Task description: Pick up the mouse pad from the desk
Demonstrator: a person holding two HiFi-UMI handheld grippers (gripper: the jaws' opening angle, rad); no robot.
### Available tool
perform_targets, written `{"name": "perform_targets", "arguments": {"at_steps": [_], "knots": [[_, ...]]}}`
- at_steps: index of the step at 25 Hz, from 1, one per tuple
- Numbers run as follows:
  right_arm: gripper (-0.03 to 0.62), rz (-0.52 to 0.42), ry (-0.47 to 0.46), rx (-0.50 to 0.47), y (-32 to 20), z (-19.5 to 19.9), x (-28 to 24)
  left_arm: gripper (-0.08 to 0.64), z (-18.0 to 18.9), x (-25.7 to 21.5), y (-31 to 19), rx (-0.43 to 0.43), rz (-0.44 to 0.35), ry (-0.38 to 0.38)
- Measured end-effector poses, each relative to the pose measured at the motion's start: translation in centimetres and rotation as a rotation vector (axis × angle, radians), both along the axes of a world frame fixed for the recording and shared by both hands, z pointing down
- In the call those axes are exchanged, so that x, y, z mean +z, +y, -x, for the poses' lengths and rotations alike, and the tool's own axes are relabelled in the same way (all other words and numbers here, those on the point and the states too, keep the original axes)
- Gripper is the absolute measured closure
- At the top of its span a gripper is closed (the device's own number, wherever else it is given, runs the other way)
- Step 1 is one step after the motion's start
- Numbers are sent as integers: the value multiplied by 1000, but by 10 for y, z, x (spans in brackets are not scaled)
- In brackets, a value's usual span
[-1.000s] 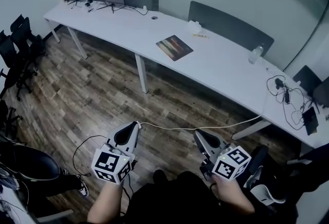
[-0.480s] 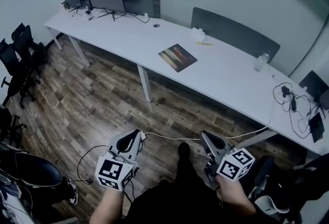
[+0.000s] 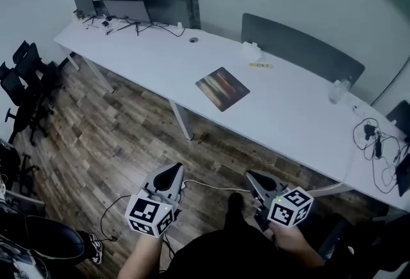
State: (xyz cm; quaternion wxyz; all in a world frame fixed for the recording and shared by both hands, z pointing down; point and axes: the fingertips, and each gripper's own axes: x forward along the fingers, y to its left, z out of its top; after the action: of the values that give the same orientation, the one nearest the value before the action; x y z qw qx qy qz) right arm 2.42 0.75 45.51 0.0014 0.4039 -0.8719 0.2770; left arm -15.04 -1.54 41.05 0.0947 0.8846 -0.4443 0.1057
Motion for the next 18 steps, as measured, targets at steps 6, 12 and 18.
{"name": "perform_targets", "arguments": {"at_steps": [6, 12, 18], "knots": [[601, 9, -6, -46, -84, -20, -1, 555, -27, -2, -79, -17, 16, -3], [601, -27, 10, -127, -140, -23, -22, 555, -33, -17, -129, -65, -2, 35], [601, -15, 25, -120, -163, -7, -20, 555, -13, -15, -148, -72, -3, 39]]}}
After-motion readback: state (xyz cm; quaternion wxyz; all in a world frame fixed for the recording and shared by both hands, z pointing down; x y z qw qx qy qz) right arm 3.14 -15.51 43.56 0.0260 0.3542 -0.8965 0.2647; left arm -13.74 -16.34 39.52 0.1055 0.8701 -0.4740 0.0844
